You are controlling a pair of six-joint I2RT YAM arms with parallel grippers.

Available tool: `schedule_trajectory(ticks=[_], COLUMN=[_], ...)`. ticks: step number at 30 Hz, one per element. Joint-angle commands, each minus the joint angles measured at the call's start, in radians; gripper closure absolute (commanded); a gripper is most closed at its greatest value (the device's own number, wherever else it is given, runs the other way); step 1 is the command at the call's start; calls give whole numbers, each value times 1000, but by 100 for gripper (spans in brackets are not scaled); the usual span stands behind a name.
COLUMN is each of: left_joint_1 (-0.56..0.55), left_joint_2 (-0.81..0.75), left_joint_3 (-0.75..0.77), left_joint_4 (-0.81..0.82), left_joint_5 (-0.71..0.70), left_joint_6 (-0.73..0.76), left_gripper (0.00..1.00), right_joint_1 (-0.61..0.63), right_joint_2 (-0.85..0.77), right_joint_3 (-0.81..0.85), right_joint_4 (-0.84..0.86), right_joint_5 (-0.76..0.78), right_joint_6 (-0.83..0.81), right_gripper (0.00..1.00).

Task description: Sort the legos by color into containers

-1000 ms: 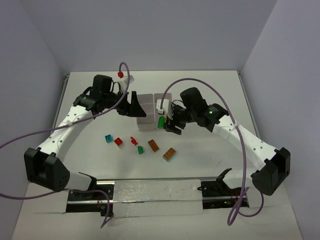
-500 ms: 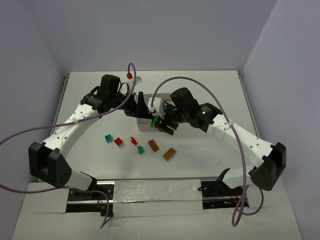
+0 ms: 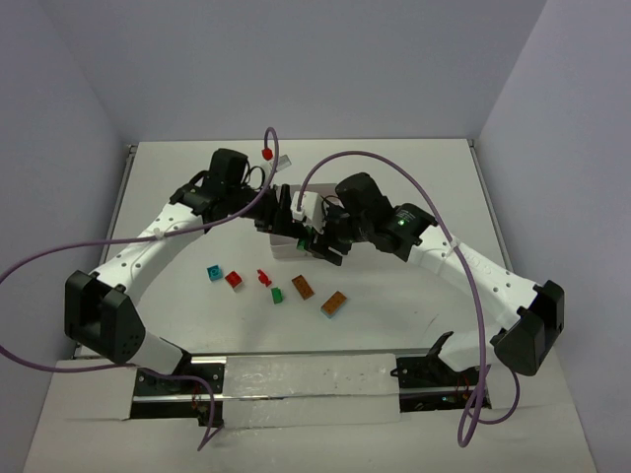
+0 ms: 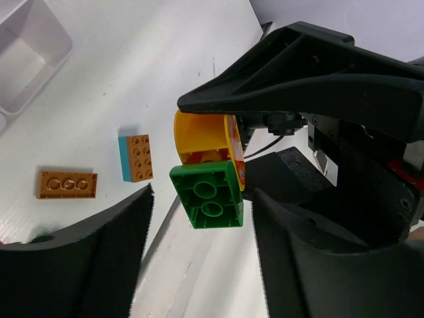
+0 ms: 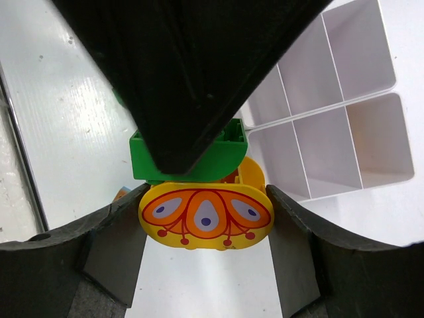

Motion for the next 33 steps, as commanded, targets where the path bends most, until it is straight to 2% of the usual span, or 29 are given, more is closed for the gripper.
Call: schedule_trajectory(ticks=[1, 4, 7, 10, 13, 16, 19, 20, 24, 33], left_joint_1=[-3, -2, -2, -2, -2, 2, 14, 30, 74, 269], left_joint_2=[5, 7, 13, 21, 22, 17, 11, 11, 3, -19], left_joint_3=[54, 42, 27, 24, 28, 18, 5, -1, -17, 10], left_joint_4=[48, 79, 117, 129, 115, 113, 120, 124, 143, 97], left_joint_5=[34, 79, 161, 176, 175, 170, 170, 167, 164, 118], left_joint_6=[-16, -36, -67, -81, -67, -63, -67, -70, -96, -52], left_gripper=[38, 45, 43, 41, 53, 77, 90, 100, 100, 100], right_joint_1=[16, 22, 26, 26, 27, 27, 27, 27, 26, -13], right_joint_2=[-10, -18, -19, -16, -16, -22, -32, -36, -55, -91], right_joint_3=[33, 22, 18, 18, 20, 11, -4, -13, -41, -112], right_joint_4=[57, 76, 93, 98, 96, 98, 111, 118, 136, 168], right_joint_5=[7, 20, 44, 49, 47, 52, 57, 63, 86, 119], right_joint_6=[6, 7, 8, 8, 8, 8, 9, 11, 17, 49], right_gripper=[100, 100, 100, 100, 100, 100, 100, 100, 100, 100])
